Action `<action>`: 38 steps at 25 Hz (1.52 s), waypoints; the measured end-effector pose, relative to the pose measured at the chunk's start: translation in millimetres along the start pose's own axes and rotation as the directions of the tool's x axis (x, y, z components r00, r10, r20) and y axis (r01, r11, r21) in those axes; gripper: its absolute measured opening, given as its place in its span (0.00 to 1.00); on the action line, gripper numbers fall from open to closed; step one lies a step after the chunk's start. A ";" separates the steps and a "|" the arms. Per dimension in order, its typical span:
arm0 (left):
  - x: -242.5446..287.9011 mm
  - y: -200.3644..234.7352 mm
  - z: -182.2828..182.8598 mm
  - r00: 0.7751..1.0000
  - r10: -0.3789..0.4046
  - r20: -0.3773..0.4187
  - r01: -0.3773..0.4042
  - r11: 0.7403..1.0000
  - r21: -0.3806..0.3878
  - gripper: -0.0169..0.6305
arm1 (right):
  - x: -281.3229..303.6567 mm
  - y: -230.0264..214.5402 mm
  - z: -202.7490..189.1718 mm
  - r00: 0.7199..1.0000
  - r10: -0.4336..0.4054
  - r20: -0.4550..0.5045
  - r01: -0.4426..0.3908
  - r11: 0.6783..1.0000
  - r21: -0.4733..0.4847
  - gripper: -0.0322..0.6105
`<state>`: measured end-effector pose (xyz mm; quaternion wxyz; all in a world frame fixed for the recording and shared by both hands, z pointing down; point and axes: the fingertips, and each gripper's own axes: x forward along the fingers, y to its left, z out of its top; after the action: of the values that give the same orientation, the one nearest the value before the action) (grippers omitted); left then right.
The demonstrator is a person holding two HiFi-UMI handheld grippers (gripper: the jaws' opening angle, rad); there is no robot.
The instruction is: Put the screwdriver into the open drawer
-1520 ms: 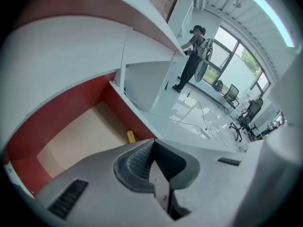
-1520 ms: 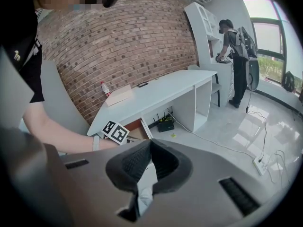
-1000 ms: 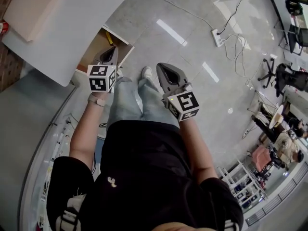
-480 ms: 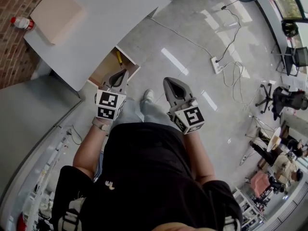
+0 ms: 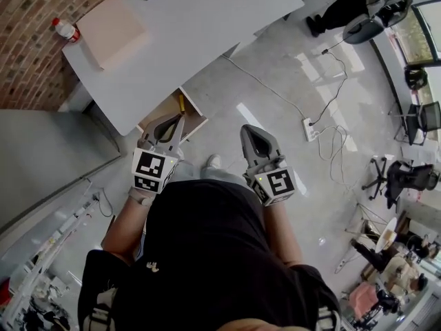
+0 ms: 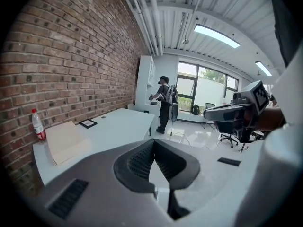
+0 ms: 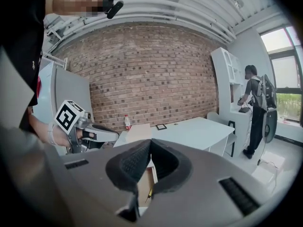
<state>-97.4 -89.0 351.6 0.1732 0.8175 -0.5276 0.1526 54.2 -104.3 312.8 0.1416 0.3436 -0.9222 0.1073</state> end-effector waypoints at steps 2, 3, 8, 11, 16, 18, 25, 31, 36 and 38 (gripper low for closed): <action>-11.3 -0.4 12.5 0.999 0.005 0.043 -0.005 1.000 0.001 0.03 | -0.5 3.2 10.5 1.000 0.013 0.022 -0.013 1.000 -0.008 0.07; -16.8 -1.0 19.4 0.997 0.007 0.073 -0.007 1.000 -0.002 0.03 | -1.6 5.4 17.3 0.999 0.022 0.038 -0.022 1.000 -0.011 0.07; -42.6 -1.0 50.3 0.982 0.027 0.189 -0.026 1.000 -0.007 0.03 | -7.5 20.7 52.1 0.991 0.080 0.112 -0.076 0.996 -0.037 0.07; -60.8 -2.9 69.8 0.967 0.039 0.253 -0.042 0.999 0.009 0.03 | -12.5 28.6 68.6 0.983 0.103 0.150 -0.095 0.994 -0.061 0.07; -84.4 -2.3 88.2 0.942 0.062 0.331 -0.069 0.998 0.009 0.03 | -14.0 35.9 84.6 0.975 0.129 0.179 -0.116 0.990 -0.081 0.07; -89.5 -3.1 90.1 0.939 0.069 0.337 -0.078 0.997 0.013 0.03 | -13.5 38.5 87.1 0.974 0.139 0.181 -0.125 0.988 -0.088 0.07; -103.3 0.2 93.3 0.929 0.119 0.351 -0.125 0.992 -0.005 0.03 | -6.6 48.2 92.3 0.968 0.180 0.175 -0.162 0.981 -0.111 0.06; -112.6 5.6 88.6 0.920 0.162 0.357 -0.163 0.986 -0.026 0.03 | -5.6 54.9 93.2 0.965 0.198 0.172 -0.178 0.976 -0.128 0.07; -115.6 6.1 88.8 0.917 0.174 0.360 -0.174 0.984 -0.034 0.03 | -6.2 54.4 91.9 0.965 0.203 0.166 -0.182 0.974 -0.137 0.06; -116.0 4.8 88.8 0.915 0.175 0.363 -0.175 0.984 -0.034 0.03 | -6.9 54.4 89.5 0.966 0.203 0.161 -0.182 0.974 -0.136 0.06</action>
<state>-141.9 -36.4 222.7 0.0581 0.7811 -0.6215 0.0131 6.3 -86.3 221.2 0.0696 0.2511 -0.9648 0.0345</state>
